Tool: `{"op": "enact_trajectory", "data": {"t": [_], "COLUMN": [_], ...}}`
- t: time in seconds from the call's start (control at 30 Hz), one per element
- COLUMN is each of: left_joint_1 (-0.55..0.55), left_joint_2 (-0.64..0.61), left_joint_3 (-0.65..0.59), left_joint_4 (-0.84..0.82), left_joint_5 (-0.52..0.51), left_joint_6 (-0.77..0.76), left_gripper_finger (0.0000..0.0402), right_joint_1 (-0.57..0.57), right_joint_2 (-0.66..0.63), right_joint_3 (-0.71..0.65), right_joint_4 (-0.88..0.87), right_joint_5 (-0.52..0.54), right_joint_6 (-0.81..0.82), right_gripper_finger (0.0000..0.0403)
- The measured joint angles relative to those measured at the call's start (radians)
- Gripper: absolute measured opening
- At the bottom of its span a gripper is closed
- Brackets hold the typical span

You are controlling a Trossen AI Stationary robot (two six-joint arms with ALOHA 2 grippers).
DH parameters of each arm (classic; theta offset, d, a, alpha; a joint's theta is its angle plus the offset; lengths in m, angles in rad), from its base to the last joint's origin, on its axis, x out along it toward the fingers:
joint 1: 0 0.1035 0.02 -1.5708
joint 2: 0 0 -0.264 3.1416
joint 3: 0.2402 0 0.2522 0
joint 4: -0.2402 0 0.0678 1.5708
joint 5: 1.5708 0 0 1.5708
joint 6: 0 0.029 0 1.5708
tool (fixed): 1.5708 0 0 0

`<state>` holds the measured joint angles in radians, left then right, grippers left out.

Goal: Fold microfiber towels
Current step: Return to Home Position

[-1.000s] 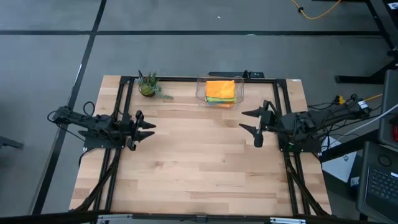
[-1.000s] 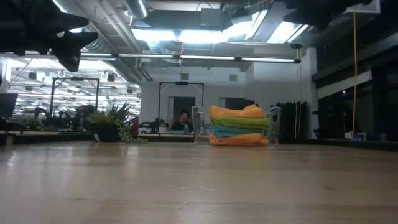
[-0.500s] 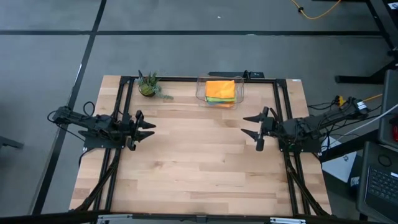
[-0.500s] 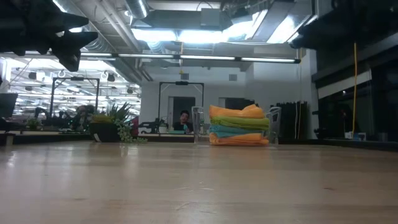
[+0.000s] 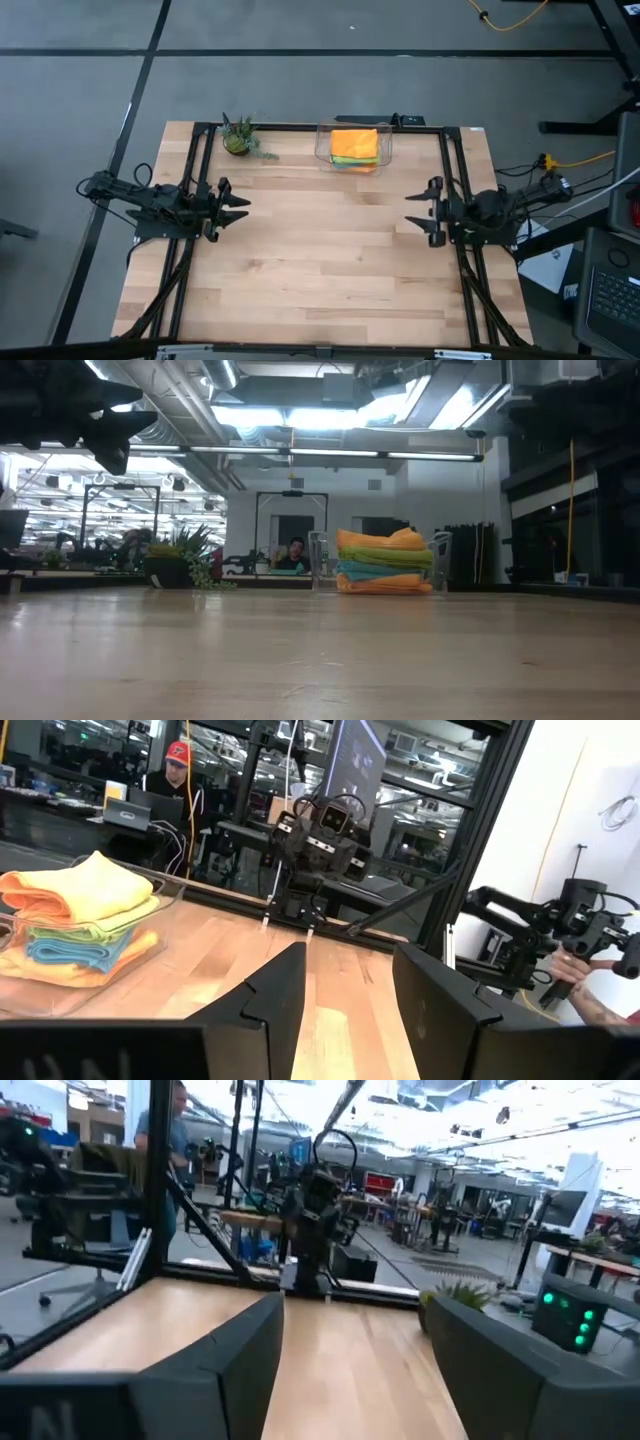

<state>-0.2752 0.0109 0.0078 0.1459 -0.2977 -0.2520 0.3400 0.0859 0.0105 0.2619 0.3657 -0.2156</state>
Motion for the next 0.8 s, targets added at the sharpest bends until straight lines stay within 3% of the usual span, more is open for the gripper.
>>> {"op": "enact_trajectory", "data": {"t": [0.07, 0.17, 0.37, 0.6, 0.8], "left_joint_1": [0.000, 0.000, 0.000, 0.000, 0.000], "left_joint_2": [0.000, 0.000, 0.002, 0.002, 0.002], "left_joint_3": [0.000, 0.000, 0.000, 0.000, 0.000], "left_joint_4": [0.000, 0.001, 0.001, 0.001, 0.001], "left_joint_5": [0.000, -0.001, -0.001, -0.004, -0.004], "left_joint_6": [0.000, 0.000, 0.000, 0.000, 0.000], "left_gripper_finger": [0.0146, 0.0146, 0.0146, 0.0146, 0.0146], "right_joint_1": [-0.009, -0.031, -0.095, -0.128, -0.128], "right_joint_2": [-0.078, -0.081, -0.082, -0.082, -0.082], "right_joint_3": [0.000, 0.015, -0.004, -0.004, -0.004], "right_joint_4": [-0.097, -0.184, -0.199, -0.222, -0.223], "right_joint_5": [-0.002, -0.049, -0.296, -0.271, -0.272], "right_joint_6": [-0.012, -0.053, -0.072, 0.081, 0.056], "right_gripper_finger": [0.0247, 0.0247, 0.0247, 0.0247, 0.0247]}}
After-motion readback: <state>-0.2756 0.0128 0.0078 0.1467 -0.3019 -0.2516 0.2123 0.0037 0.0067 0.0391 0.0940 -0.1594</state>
